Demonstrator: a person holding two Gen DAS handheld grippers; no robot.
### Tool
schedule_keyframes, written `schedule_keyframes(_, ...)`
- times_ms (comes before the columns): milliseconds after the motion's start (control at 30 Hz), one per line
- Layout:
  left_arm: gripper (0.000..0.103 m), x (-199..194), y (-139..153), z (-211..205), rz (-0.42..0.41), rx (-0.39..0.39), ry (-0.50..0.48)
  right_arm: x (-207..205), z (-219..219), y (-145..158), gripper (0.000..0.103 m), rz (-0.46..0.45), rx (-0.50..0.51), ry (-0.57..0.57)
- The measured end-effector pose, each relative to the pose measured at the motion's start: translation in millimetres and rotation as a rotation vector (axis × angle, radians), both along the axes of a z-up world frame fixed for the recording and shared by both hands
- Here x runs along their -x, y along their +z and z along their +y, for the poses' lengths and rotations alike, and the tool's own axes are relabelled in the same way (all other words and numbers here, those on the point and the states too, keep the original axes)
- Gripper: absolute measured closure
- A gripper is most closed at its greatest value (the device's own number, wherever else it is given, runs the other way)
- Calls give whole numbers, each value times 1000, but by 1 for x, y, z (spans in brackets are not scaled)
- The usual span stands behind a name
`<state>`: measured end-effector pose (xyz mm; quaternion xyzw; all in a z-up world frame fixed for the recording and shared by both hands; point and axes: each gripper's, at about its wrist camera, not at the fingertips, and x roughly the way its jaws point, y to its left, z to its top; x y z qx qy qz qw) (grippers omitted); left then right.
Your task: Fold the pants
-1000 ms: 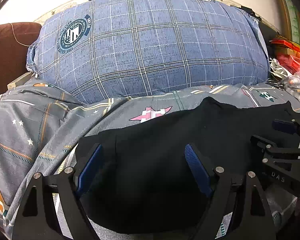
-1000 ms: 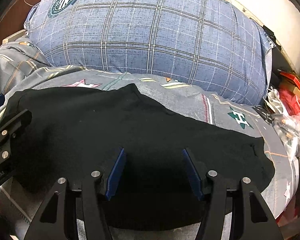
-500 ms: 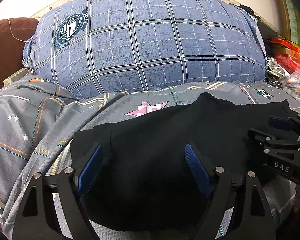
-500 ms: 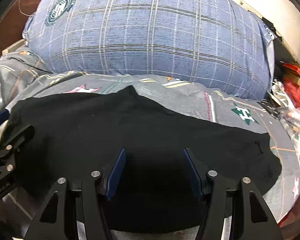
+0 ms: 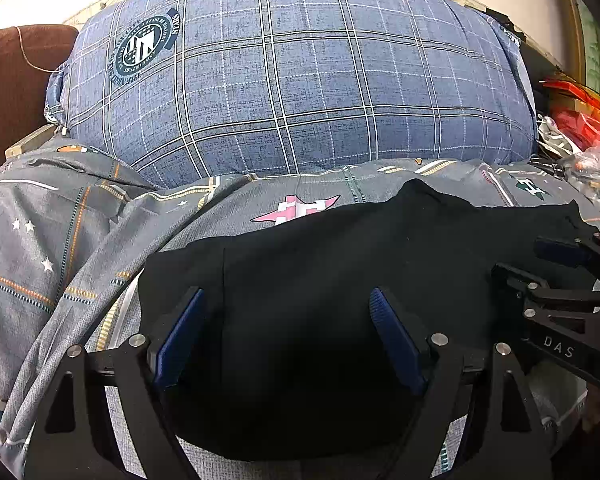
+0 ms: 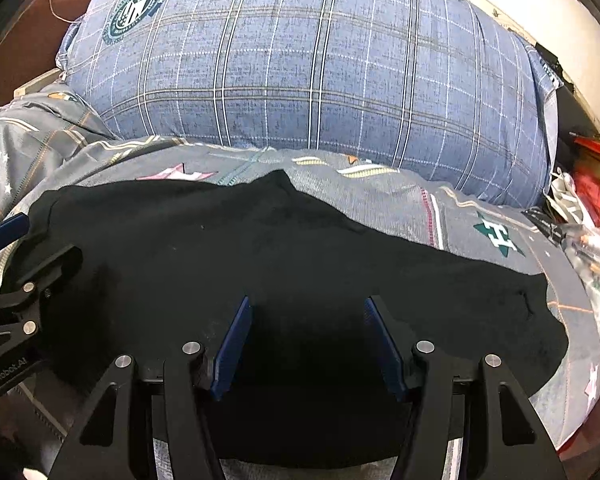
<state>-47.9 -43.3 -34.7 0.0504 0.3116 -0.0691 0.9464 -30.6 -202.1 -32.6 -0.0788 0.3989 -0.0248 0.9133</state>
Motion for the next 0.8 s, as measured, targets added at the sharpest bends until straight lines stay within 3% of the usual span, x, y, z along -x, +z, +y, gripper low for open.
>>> schedule_keyframes(800, 19, -2, -2, 0, 15, 1, -2, -1, 1, -4, 43, 22, -33, 10)
